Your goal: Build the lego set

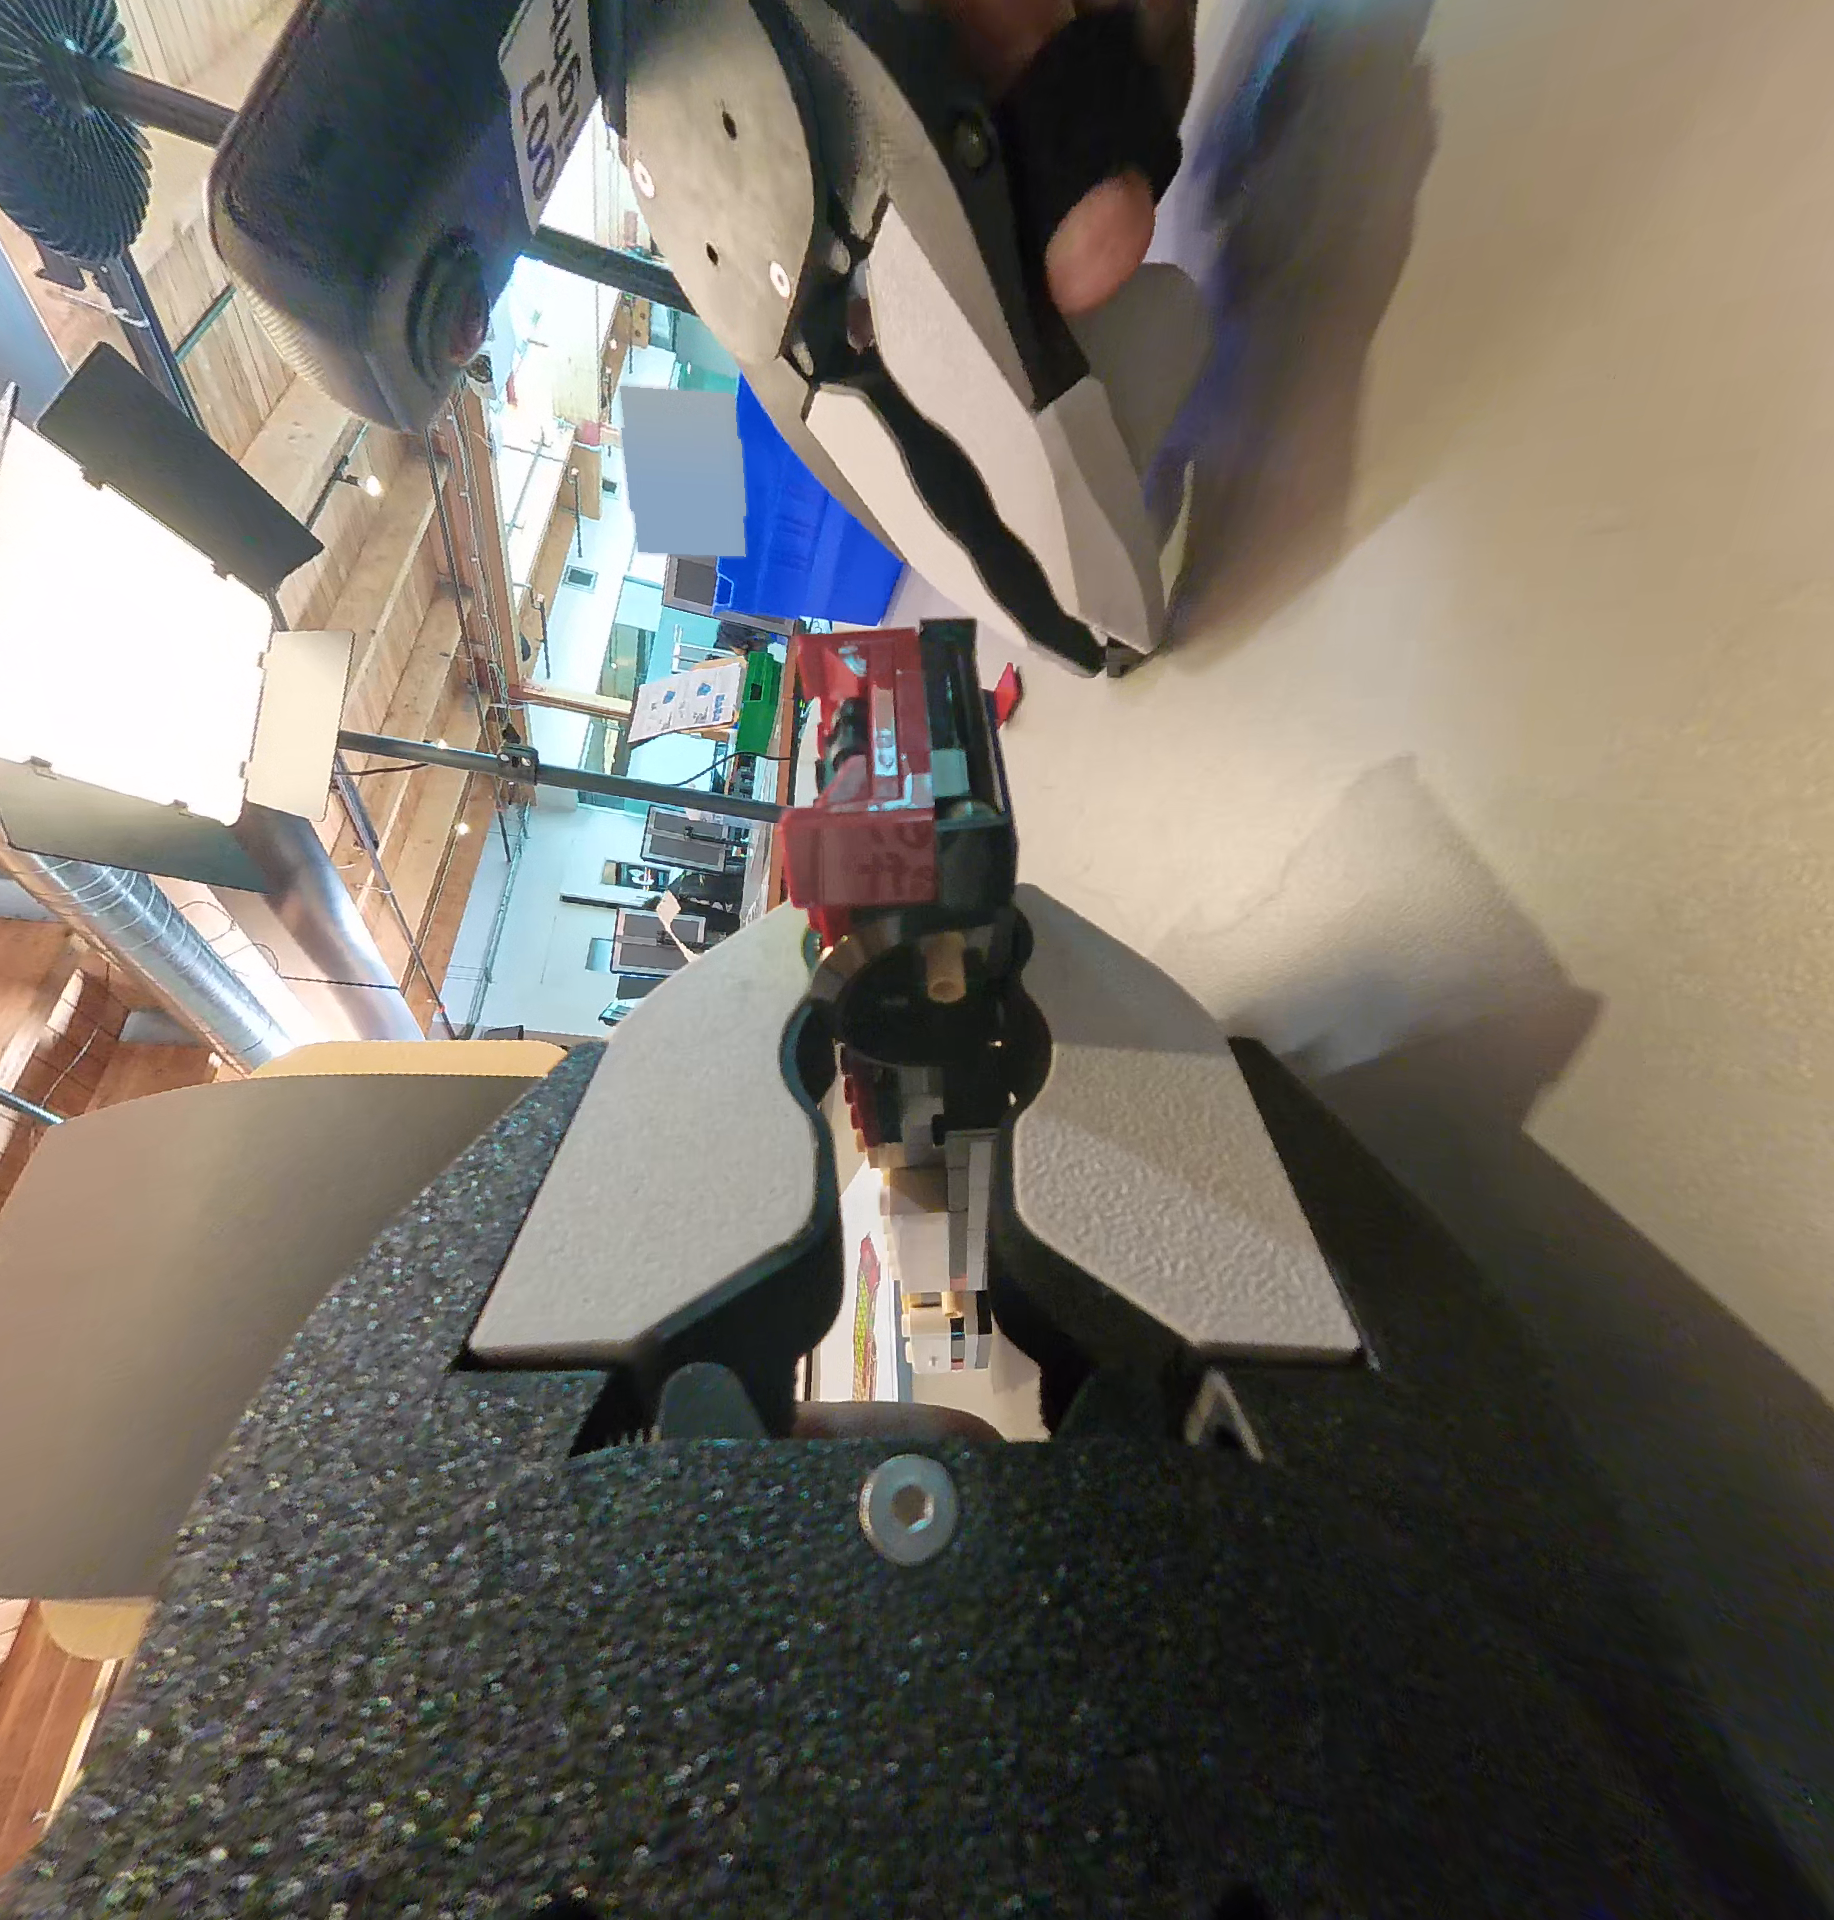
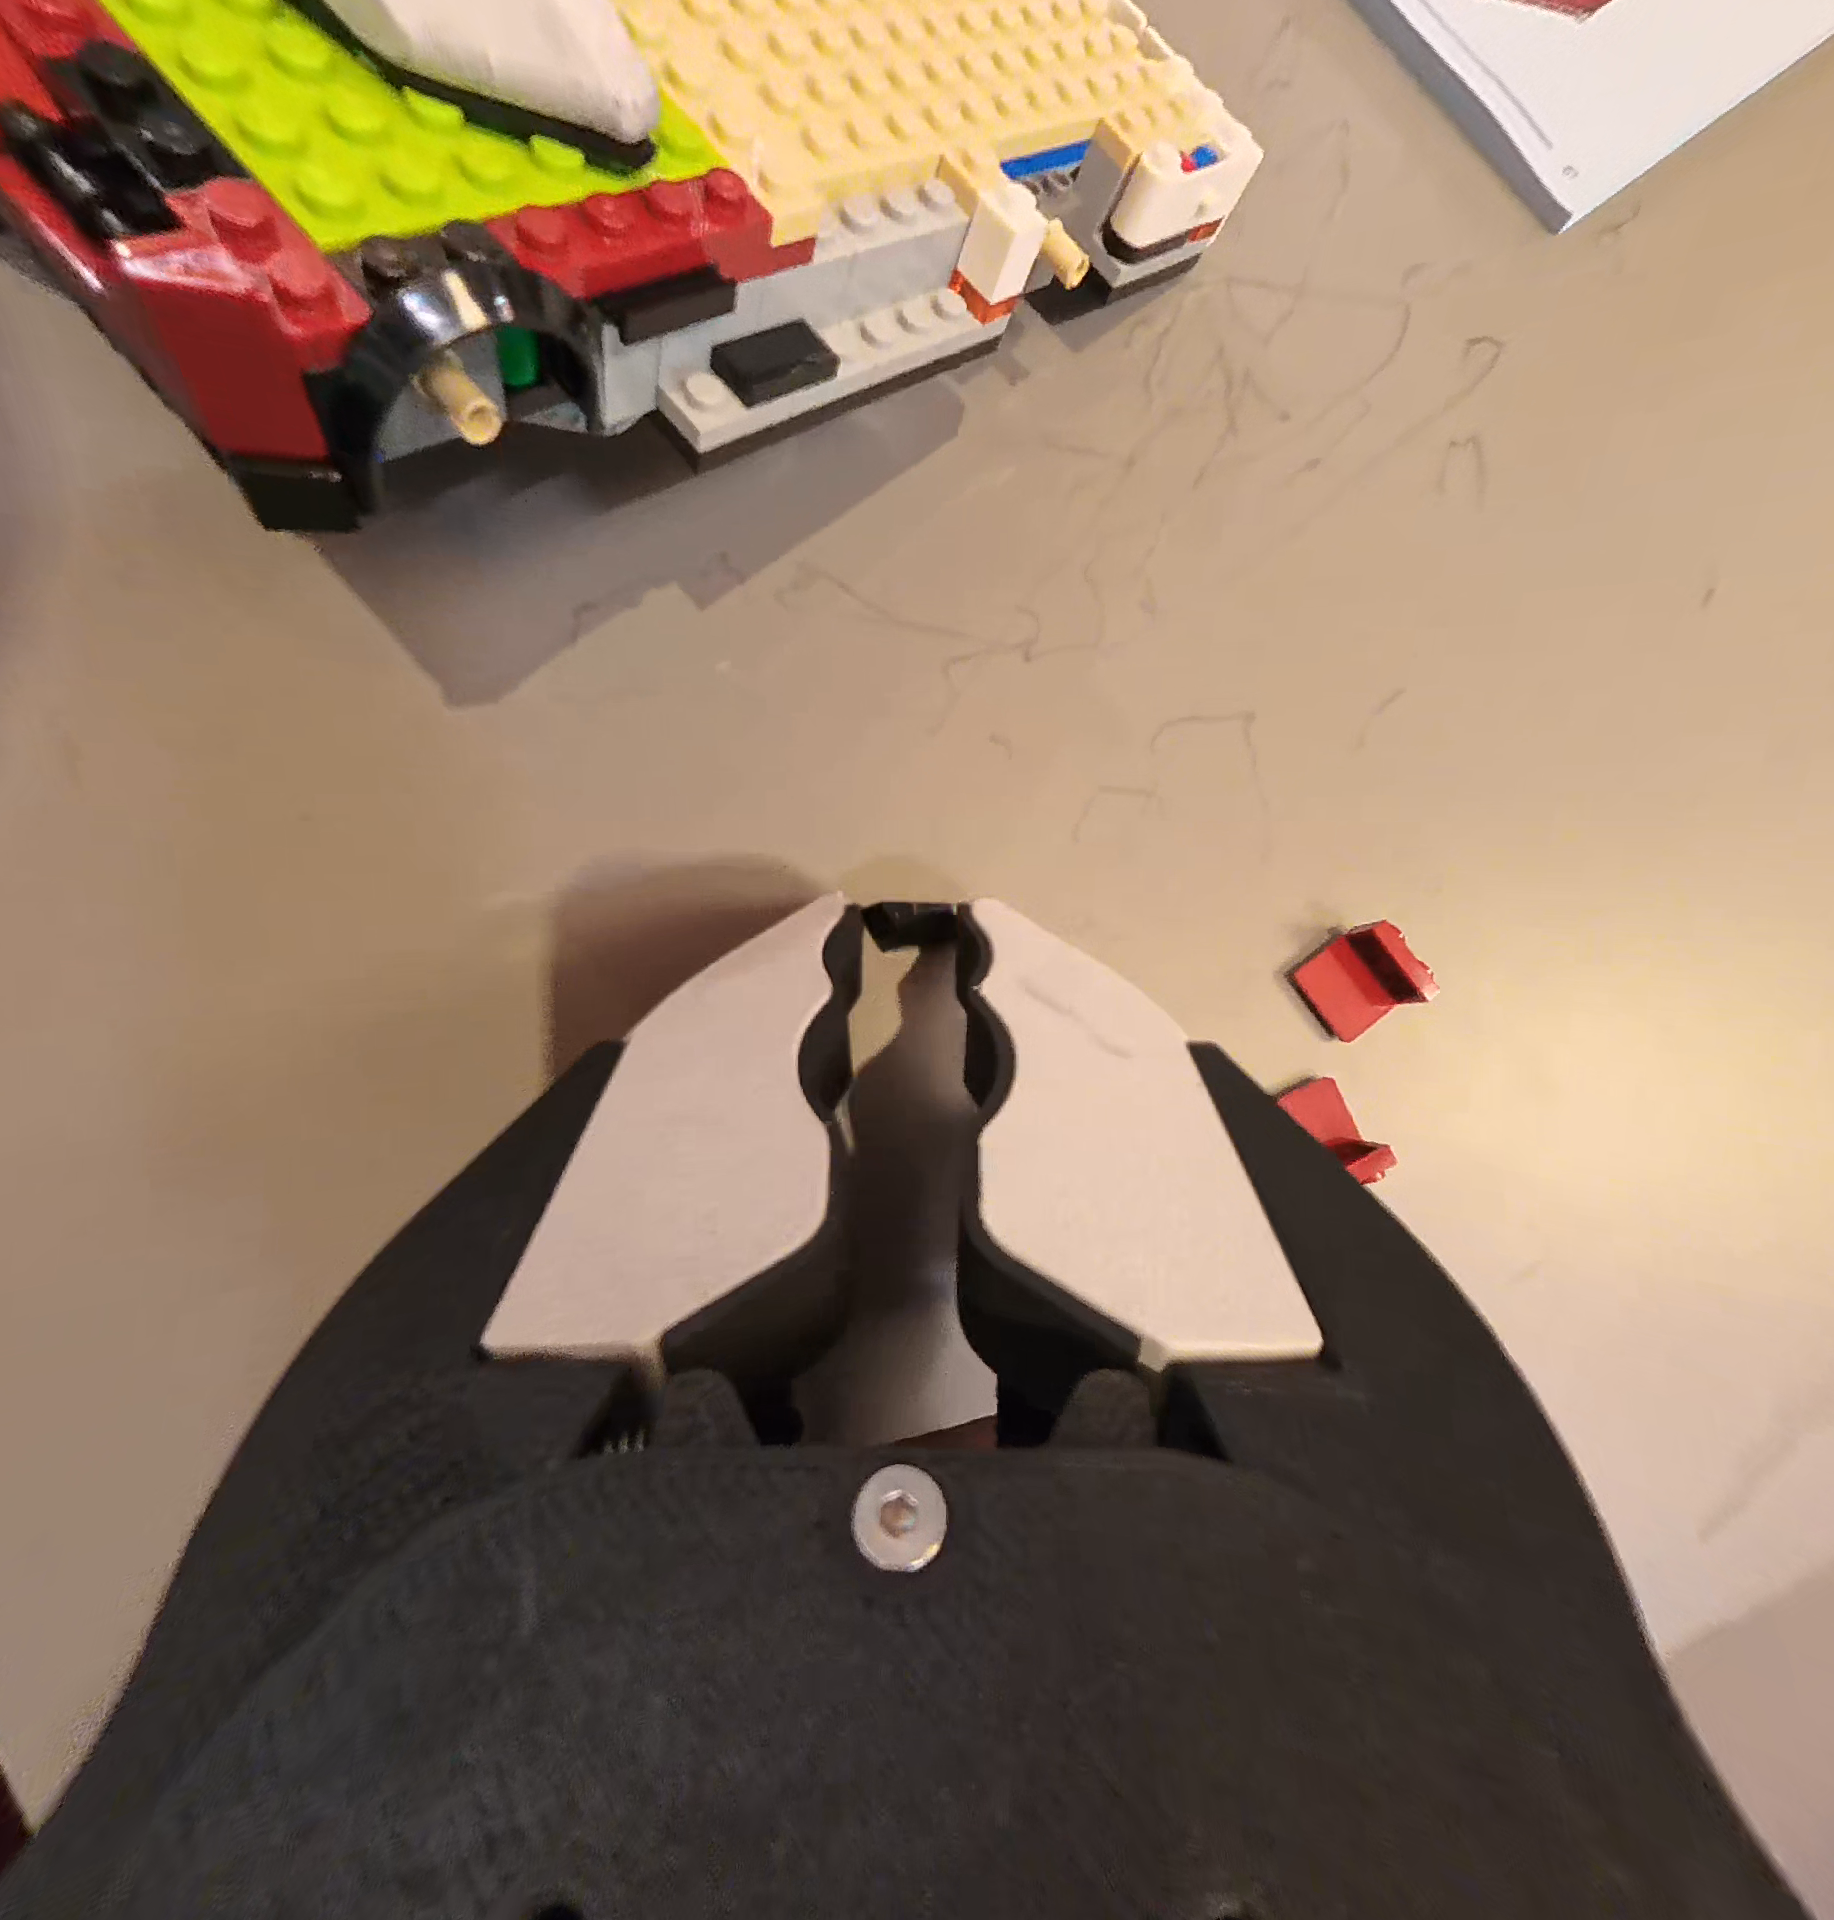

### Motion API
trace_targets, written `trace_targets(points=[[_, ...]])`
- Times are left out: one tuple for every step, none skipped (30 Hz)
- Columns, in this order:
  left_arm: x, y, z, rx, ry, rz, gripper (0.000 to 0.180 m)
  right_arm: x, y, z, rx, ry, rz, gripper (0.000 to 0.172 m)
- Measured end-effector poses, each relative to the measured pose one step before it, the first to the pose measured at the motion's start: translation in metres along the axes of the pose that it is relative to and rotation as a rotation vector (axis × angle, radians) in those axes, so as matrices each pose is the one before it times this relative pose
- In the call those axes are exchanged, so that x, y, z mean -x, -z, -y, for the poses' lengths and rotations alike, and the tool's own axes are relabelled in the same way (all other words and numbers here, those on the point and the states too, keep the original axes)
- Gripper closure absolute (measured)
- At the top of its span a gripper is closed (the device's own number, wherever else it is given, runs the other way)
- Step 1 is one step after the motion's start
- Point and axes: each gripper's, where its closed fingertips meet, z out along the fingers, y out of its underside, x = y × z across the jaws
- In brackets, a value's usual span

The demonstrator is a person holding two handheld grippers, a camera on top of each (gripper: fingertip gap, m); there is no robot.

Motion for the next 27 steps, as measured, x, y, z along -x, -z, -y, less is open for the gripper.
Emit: trace_targets(points=[[-0.00006, 0.00064, 0.00000, 0.0001, 0.0000, -0.0012, 0.152, 0.00011, 0.00003, 0.00012, -0.0009, 0.0116, -0.0006, 0.155], [0.00030, -0.00031, -0.00008, 0.0002, 0.0005, -0.0004, 0.152, 0.00025, 0.00017, 0.00011, -0.0025, 0.0170, -0.0014, 0.155], [-0.00013, -0.00025, 0.00013, 0.0000, 0.0003, 0.0007, 0.152, 0.00062, 0.00017, 0.00033, -0.0044, 0.0224, -0.0005, 0.155], [0.00008, 0.00050, -0.00020, -0.0004, 0.0006, 0.0011, 0.152, 0.00096, 0.00023, 0.00024, -0.0058, 0.0244, 0.0016, 0.155], [-0.00029, 0.00087, -0.00052, 0.0005, 0.0012, -0.0006, 0.152, 0.00141, 0.00009, 0.00051, -0.0079, 0.0279, 0.0030, 0.155], [0.00010, -0.00070, -0.00015, 0.0009, 0.0005, -0.0008, 0.152, 0.00099, 0.00018, 0.00058, -0.0075, 0.0245, -0.0005, 0.155], [0.00002, -0.00012, 0.00018, 0.0001, 0.0001, 0.0004, 0.152, 0.00039, 0.00025, 0.00133, -0.0099, 0.0227, -0.0014, 0.155], [0.00021, -0.00040, 0.00078, -0.0011, 0.0010, 0.0007, 0.152, 0.00123, 0.00060, 0.00292, -0.0200, 0.0280, 0.0026, 0.155], [0.00085, 0.00003, 0.00090, -0.0020, 0.0055, 0.0006, 0.152, 0.00137, 0.00104, 0.00400, -0.0250, 0.0266, 0.0034, 0.155], [0.00058, -0.00025, -0.00055, -0.0048, 0.0086, 0.0010, 0.152, 0.00076, 0.00137, 0.00555, -0.0285, 0.0219, 0.0015, 0.155], [0.00162, 0.00081, 0.00211, -0.0072, 0.0089, 0.0014, 0.152, 0.00086, 0.00216, 0.00775, -0.0383, 0.0260, 0.0022, 0.155], [0.00126, 0.00107, 0.00077, -0.0091, 0.0082, 0.0039, 0.152, 0.00106, 0.00276, 0.00982, -0.0470, 0.0307, 0.0021, 0.155], [0.00190, 0.00125, 0.00115, -0.0117, 0.0088, 0.0071, 0.152, 0.00113, 0.00310, 0.01124, -0.0504, 0.0304, 0.0030, 0.155], [0.00216, 0.00137, 0.00144, -0.0135, 0.0117, 0.0084, 0.152, 0.00148, 0.00314, 0.01212, -0.0536, 0.0293, 0.0075, 0.155], [0.00226, 0.00128, 0.00179, -0.0155, 0.0139, 0.0070, 0.152, 0.00134, 0.00251, 0.01226, -0.0519, 0.0232, 0.0089, 0.155], [0.00238, 0.00150, 0.00239, -0.0179, 0.0147, 0.0075, 0.152, 0.00040, 0.00157, 0.01077, -0.0416, 0.0153, 0.0073, 0.155], [0.00267, 0.00145, 0.00252, -0.0179, 0.0140, 0.0102, 0.152, -0.00071, 0.00059, 0.00915, -0.0324, 0.0138, 0.0022, 0.155], [0.00261, 0.00133, 0.00254, -0.0173, 0.0133, 0.0108, 0.153, -0.00162, 0.00016, 0.00764, -0.0257, 0.0159, -0.0046, 0.155], [0.00263, 0.00136, 0.00250, -0.0173, 0.0152, 0.0097, 0.153, -0.00172, -0.00039, 0.00526, -0.0142, 0.0164, -0.0042, 0.155], [0.00254, 0.00121, 0.00235, -0.0165, 0.0168, 0.0092, 0.153, -0.00077, -0.00109, 0.00266, -0.0023, 0.0124, 0.0038, 0.155], [0.00233, 0.00107, 0.00165, -0.0131, 0.0155, 0.0072, 0.153, 0.00042, -0.00140, 0.00137, 0.0031, 0.0064, 0.0116, 0.155], [0.00160, 0.00082, 0.00063, -0.0071, 0.0119, 0.0053, 0.152, 0.00052, -0.00114, 0.00187, -0.0021, 0.0042, 0.0087, 0.155], [0.00092, 0.00053, -0.00036, -0.0016, 0.0065, 0.0044, 0.153, 0.00036, -0.00092, 0.00212, -0.0036, 0.0049, 0.0039, 0.155], [0.00034, 0.00022, -0.00010, -0.0022, 0.0060, 0.0010, 0.153, 0.00082, -0.00102, 0.00122, 0.0026, 0.0060, 0.0061, 0.155], [0.00046, 0.00060, 0.00063, -0.0050, 0.0068, -0.0005, 0.153, 0.00059, -0.00107, 0.00056, 0.0065, 0.0076, 0.0028, 0.155], [0.00032, 0.00022, 0.00091, -0.0049, 0.0084, 0.0003, 0.153, 0.00005, -0.00103, 0.00015, 0.0078, 0.0084, 0.0001, 0.155], [0.00027, -0.00019, 0.00043, -0.0041, 0.0068, 0.0010, 0.153, 0.00045, -0.00107, -0.00028, 0.0085, 0.0065, 0.0028, 0.155]])
